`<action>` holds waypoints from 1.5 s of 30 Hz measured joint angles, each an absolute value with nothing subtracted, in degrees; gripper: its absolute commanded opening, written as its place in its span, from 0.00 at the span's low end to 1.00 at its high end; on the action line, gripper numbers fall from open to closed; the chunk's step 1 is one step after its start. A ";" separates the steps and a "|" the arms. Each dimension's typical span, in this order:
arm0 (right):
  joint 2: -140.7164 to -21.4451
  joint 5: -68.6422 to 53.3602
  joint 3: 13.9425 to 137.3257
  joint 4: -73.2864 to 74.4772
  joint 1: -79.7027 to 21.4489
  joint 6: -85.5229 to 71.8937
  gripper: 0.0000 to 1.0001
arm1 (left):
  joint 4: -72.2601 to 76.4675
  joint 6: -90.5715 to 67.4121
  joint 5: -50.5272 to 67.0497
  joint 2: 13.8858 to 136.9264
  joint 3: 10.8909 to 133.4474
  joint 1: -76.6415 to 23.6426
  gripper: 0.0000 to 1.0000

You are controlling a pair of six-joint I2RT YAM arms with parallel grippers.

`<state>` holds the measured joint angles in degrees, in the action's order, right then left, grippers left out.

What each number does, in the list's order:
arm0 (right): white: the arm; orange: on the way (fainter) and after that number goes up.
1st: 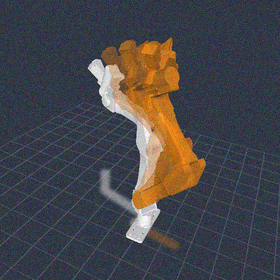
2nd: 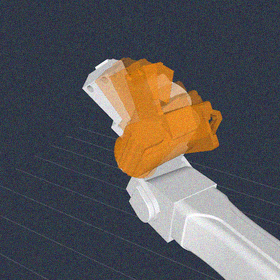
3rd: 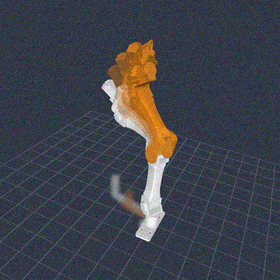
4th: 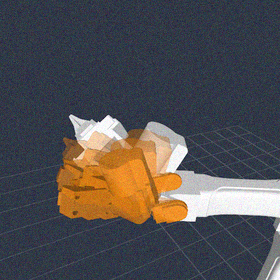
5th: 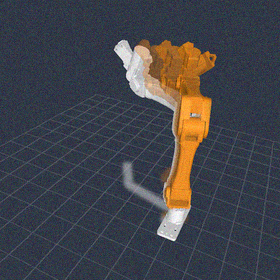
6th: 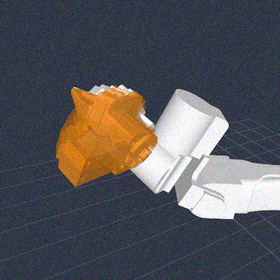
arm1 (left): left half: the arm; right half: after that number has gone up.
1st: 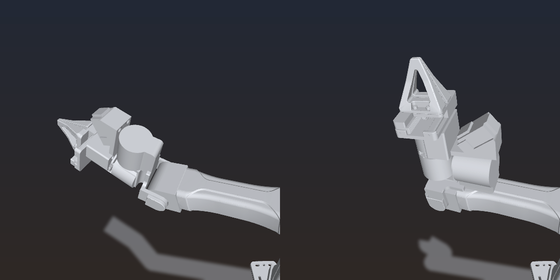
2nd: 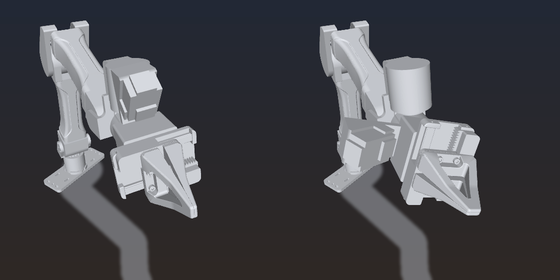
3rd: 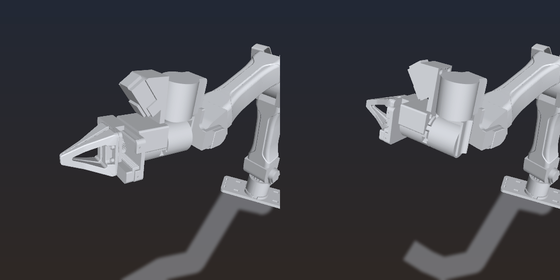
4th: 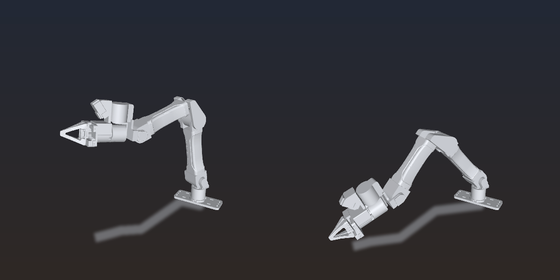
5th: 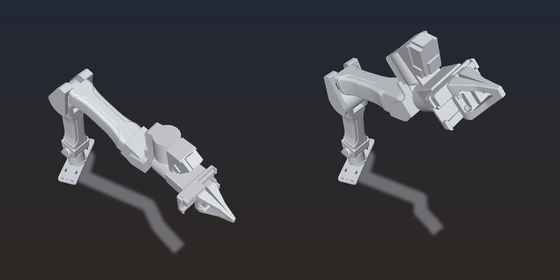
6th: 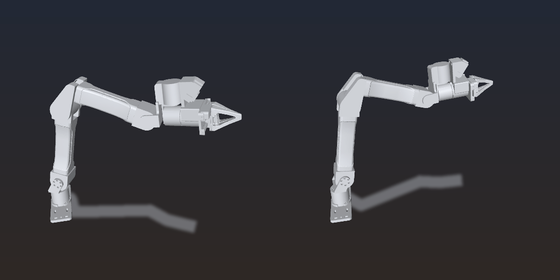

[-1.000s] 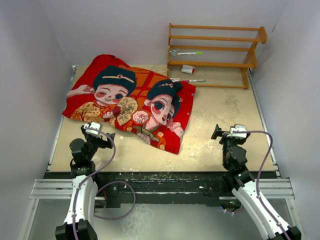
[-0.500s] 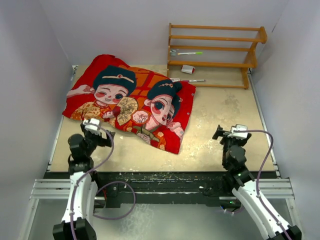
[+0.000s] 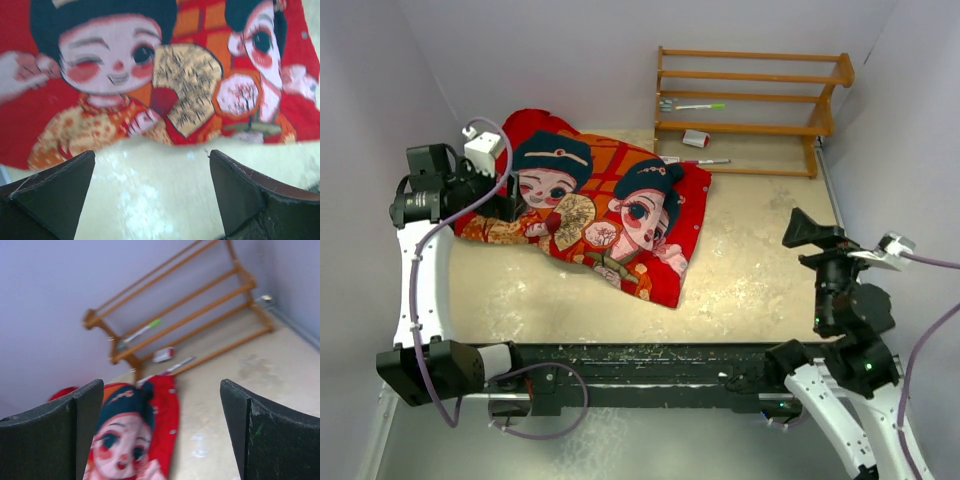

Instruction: Remove the pillowcase from the pillow

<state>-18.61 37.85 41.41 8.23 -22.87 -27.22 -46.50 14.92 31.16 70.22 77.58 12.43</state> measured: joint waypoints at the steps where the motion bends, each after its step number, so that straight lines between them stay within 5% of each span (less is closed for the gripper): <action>1: -18.04 36.21 43.00 9.30 -22.85 -28.73 1.00 | -49.43 15.73 31.14 70.59 78.32 12.43 0.99; 6: -15.42 22.26 42.76 11.86 -22.83 -32.62 1.00 | -62.54 19.75 31.07 68.97 78.26 12.43 0.99; 13: -30.52 10.50 41.19 14.72 -23.35 -35.03 1.00 | -69.10 25.61 27.49 64.01 75.40 12.40 0.99; 30: -71.37 17.15 42.87 0.01 -51.05 -23.97 1.00 | -59.42 27.57 19.99 75.99 66.37 3.46 0.99; 45: -84.51 15.07 35.29 -10.26 -50.15 -32.42 0.94 | -58.13 31.35 19.40 69.65 65.65 2.44 0.99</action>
<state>-84.51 15.07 35.29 -10.26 -50.15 -32.42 -58.13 31.35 19.40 69.65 65.65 2.44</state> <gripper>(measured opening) 0.960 0.993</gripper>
